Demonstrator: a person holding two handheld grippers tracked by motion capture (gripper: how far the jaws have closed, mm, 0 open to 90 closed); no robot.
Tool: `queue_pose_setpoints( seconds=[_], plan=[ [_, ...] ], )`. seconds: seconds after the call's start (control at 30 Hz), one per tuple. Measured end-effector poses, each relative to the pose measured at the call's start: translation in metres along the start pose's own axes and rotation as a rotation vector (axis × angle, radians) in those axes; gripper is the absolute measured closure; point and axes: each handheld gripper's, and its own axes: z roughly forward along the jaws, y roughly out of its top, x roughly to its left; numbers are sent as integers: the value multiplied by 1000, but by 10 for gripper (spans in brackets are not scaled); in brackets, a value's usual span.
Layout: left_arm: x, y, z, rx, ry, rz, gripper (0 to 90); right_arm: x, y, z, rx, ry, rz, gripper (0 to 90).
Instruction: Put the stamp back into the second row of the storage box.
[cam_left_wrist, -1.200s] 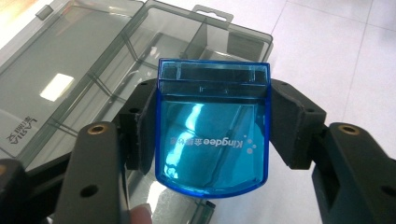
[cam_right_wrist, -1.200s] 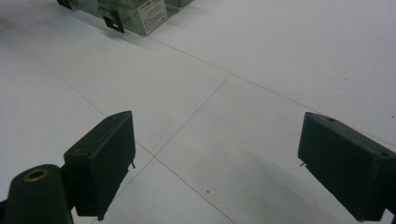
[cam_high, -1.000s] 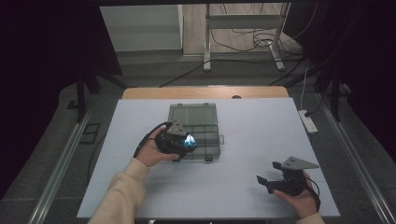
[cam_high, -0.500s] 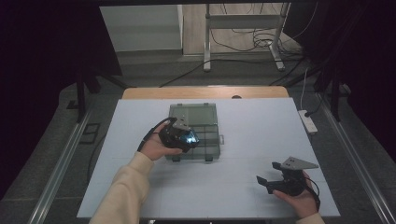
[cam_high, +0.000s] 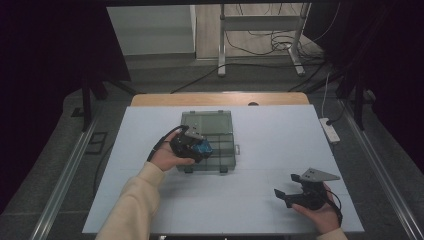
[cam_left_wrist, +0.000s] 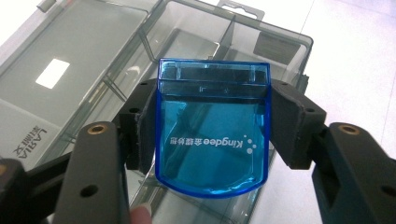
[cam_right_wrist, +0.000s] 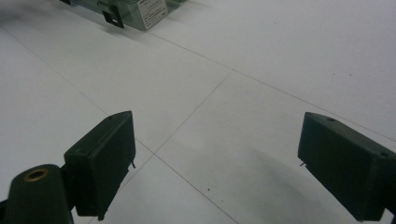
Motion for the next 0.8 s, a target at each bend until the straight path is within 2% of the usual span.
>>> queue_pose_setpoints(
  seconds=[0.5,0.63,0.8],
  plan=[
    [0,-4,14,37,-29,4,408,0,0,1,3,5,-2,116],
    [-2,-6,18,59,-27,20,408,0,-1,1,5,7,-1,116],
    [-2,-6,19,61,-30,22,408,0,0,1,11,5,-3,116]
  ],
)
